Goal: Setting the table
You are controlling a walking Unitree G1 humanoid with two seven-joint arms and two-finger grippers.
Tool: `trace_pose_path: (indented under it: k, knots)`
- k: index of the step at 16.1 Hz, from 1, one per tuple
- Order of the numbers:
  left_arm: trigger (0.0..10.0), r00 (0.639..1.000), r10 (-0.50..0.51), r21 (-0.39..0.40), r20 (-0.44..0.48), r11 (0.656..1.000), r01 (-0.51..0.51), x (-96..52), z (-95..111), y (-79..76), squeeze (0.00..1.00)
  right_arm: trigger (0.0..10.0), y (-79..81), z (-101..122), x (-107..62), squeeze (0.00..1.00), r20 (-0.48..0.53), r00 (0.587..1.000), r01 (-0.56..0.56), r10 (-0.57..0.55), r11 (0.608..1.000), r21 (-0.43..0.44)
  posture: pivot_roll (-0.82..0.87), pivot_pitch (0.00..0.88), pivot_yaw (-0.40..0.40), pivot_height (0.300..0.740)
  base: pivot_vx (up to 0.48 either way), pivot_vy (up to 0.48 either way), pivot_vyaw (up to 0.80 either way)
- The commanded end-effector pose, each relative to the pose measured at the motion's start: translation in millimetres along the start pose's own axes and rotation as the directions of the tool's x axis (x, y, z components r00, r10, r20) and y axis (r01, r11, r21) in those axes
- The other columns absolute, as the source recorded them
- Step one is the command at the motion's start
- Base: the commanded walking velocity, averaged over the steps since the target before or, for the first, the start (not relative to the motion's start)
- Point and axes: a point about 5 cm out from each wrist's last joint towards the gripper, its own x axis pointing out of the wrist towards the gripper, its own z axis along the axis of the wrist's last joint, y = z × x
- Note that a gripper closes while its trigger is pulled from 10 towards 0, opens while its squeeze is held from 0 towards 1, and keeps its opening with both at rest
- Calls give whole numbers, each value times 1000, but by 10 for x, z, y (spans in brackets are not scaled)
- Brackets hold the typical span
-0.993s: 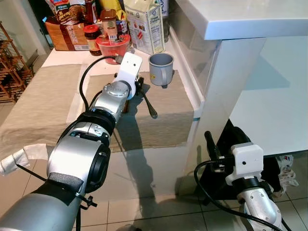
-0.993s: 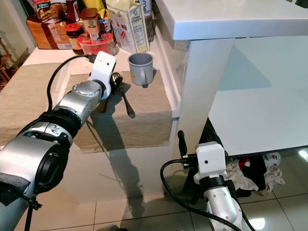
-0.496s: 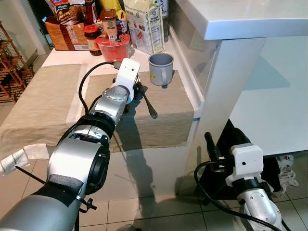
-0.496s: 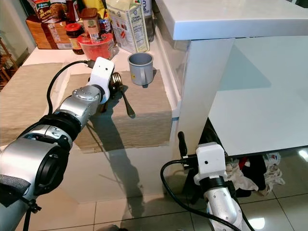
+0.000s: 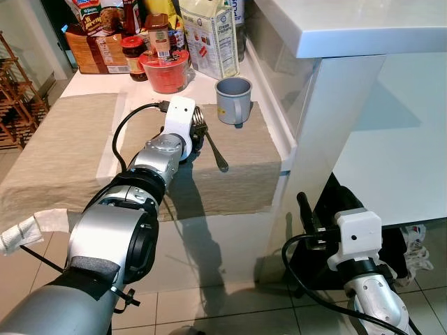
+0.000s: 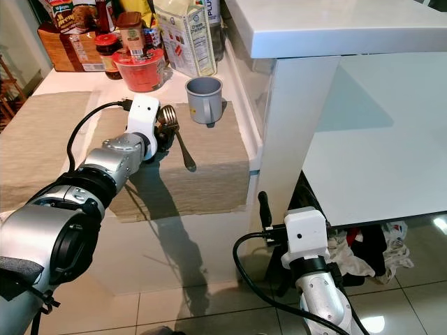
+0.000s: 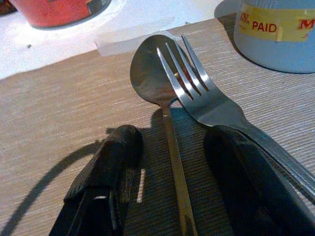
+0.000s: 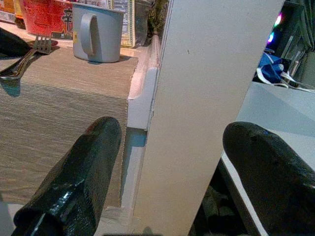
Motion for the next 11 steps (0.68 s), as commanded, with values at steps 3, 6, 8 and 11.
trace_pose_path:
  k: [3,6,8,11]
  knots:
    - [0,989,-40,-30,-141,999,36,-3,-319,-41,0,10000,15,38,13,0,11,1000,-7,7,1000,12,-167,0,78,731,0,0,0]
    - [0,987,-36,2,-157,999,37,-9,-371,-14,0,10000,21,35,12,0,10,1000,-6,6,1000,14,-166,0,77,731,0,0,0]
    - [0,986,-38,32,-164,998,44,-12,-394,-2,0,10000,31,31,12,0,8,1000,-7,7,1000,17,-164,0,77,731,0,0,0]
    - [0,986,-29,76,-164,996,42,-16,-452,20,0,10000,31,27,21,0,6,1000,-5,5,1000,21,-159,0,75,731,0,0,0]
